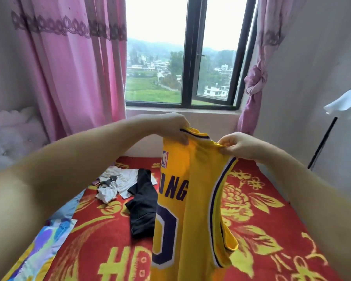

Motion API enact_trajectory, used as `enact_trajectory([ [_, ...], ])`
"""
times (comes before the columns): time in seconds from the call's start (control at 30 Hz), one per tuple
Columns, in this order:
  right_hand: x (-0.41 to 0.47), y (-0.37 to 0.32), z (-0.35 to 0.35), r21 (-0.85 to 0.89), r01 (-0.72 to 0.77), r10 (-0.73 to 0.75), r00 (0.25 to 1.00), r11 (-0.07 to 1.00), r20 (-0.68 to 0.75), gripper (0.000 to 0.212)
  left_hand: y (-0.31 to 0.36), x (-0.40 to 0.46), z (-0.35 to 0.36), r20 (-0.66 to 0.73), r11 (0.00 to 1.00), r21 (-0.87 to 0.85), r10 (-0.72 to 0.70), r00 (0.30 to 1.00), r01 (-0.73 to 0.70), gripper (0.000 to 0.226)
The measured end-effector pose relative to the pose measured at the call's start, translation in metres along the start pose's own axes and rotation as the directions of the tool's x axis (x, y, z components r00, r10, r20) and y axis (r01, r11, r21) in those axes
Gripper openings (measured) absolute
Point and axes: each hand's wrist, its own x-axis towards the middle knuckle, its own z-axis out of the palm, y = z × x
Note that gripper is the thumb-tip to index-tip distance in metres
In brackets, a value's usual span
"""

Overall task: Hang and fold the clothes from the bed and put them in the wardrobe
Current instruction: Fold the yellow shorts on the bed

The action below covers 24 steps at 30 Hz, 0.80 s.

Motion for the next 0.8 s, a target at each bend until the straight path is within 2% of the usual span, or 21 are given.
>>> enact_trajectory([
  [0.03, 0.012, 0.011, 0.009, -0.07, -0.035, 0.029, 0.995, 0.997, -0.091, 0.014, -0.003, 0.013, 0.01, -0.048, 0.994, 0.11, -0.018, 0.999, 0.023, 0.02],
  [0.1, 0.028, 0.022, 0.019, -0.08, -0.068, 0.041, 0.954, 0.995, -0.297, 0.028, -0.009, 0.032, 0.02, -0.198, 0.967, 0.248, -0.012, 0.98, 0.062, 0.021],
  [0.2, 0.038, 0.019, 0.008, -0.078, -0.008, -0.035, 0.845, 0.997, -0.534, 0.033, -0.004, 0.041, 0.004, -0.364, 0.968, 0.25, 0.06, 0.93, 0.036, 0.02],
  [0.3, 0.036, 0.003, -0.016, -0.131, 0.119, -0.176, 0.761, 0.984, -0.625, 0.033, 0.001, 0.032, -0.021, -0.446, 0.973, 0.232, 0.114, 0.888, -0.008, 0.024],
  [0.37, 0.028, -0.008, -0.027, -0.12, 0.204, -0.235, 0.758, 0.972, -0.609, 0.031, 0.002, 0.02, -0.029, -0.479, 0.977, 0.208, 0.139, 0.867, -0.042, 0.023],
  [0.4, 0.023, -0.012, -0.029, -0.1, 0.245, -0.256, 0.773, 0.964, -0.581, 0.03, 0.0, 0.012, -0.027, -0.481, 0.983, 0.174, 0.143, 0.865, -0.066, 0.021],
  [0.47, 0.012, -0.018, -0.02, 0.008, 0.3, -0.266, 0.859, 0.954, -0.437, 0.024, -0.003, -0.01, -0.01, -0.463, 0.991, 0.076, 0.135, 0.876, -0.112, 0.019],
  [0.53, -0.003, -0.023, 0.002, 0.137, 0.282, -0.254, 0.948, 0.95, -0.194, 0.02, -0.013, -0.04, 0.02, -0.413, 0.99, -0.024, 0.12, 0.903, -0.142, 0.022],
  [0.57, -0.01, -0.025, 0.02, 0.167, 0.251, -0.243, 0.968, 0.953, -0.07, 0.02, -0.02, -0.058, 0.04, -0.382, 0.987, -0.055, 0.119, 0.916, -0.151, 0.026],
  [0.67, -0.034, -0.028, 0.103, 0.104, 0.203, -0.22, 0.953, 0.974, 0.208, 0.025, -0.048, -0.127, 0.123, -0.244, 0.987, -0.024, 0.149, 0.958, -0.16, 0.02],
  [0.8, -0.07, -0.015, 0.277, 0.061, 0.167, -0.177, 0.898, 0.984, 0.403, 0.031, -0.077, -0.233, 0.263, 0.053, 0.964, 0.135, 0.222, 0.973, -0.228, 0.007],
])
